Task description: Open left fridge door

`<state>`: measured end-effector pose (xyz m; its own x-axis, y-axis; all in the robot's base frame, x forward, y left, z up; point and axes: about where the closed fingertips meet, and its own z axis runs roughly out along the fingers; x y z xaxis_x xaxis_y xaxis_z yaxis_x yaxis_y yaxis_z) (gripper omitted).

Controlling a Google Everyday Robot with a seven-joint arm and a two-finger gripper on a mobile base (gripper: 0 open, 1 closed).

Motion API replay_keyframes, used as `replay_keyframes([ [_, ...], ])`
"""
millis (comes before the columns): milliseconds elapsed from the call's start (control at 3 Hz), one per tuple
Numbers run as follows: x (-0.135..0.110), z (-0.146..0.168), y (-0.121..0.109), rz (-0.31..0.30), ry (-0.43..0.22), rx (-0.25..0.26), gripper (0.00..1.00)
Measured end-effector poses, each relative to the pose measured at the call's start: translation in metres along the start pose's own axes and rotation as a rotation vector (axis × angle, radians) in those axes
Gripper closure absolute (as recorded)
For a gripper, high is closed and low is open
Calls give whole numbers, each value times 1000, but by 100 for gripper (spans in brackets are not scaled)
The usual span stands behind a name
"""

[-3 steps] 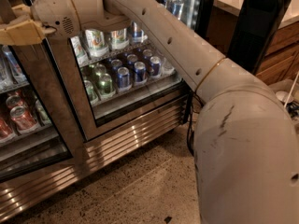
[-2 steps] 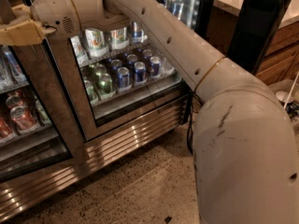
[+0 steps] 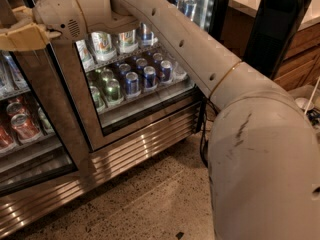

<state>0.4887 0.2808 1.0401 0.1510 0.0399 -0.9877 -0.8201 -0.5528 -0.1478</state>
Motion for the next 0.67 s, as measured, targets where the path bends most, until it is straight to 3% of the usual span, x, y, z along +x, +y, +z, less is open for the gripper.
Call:
replay_keyframes([
  [667,-1,1,11,-1,-2,-44,100],
])
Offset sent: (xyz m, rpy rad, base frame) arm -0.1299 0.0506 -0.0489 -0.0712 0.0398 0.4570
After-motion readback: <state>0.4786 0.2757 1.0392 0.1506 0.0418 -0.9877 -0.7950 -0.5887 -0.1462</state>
